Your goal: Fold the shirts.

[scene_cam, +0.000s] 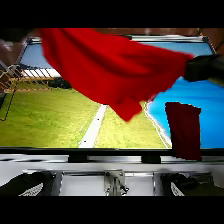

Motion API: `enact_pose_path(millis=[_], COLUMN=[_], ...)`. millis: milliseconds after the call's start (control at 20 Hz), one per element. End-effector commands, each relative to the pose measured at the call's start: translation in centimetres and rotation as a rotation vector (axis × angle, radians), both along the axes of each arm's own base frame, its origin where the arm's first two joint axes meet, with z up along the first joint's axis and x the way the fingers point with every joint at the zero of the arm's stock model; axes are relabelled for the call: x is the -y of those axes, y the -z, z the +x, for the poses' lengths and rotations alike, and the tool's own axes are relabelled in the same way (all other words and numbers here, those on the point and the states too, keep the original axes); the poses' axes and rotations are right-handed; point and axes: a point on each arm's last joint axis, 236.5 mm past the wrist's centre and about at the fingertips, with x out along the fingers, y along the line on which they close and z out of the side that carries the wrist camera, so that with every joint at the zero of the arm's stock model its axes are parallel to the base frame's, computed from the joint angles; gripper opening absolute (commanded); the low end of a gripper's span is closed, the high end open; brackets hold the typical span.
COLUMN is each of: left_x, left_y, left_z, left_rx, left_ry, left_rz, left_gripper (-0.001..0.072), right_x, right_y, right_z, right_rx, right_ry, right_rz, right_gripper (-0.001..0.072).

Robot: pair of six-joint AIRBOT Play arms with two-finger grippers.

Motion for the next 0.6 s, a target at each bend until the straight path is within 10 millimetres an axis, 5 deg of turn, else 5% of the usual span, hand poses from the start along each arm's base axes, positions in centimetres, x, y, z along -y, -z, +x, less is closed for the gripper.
enact_pose_path(millis=[0,150,300,550], left_x=[-5.4,-8.4,-8.9,-8.6], left_y=[-3.5,0.7,5.3,14.5], left_z=[-5.2,-7.0,-7.8,-7.2], left_rx=[0.090,-0.027,-0.187,-0.446], left_ry=[-0.125,-0.198,-0.199,-0.185], left_rz=[-0.026,0.089,0.181,0.322], left_gripper=[0.0030,0.0030,0.0030,0.0030], right_x=[1.8,2.7,2.9,2.7], right_y=[-9.6,-11.4,-12.1,-12.6], right_z=[-5.4,-7.8,-8.3,-4.5], right_rx=[0.268,0.332,0.363,0.404], right_ry=[0.023,0.038,0.040,0.054], right_rz=[-0.007,-0.023,-0.024,-0.051], right_gripper=[0.0054,0.0054,0.0054,0.0054])
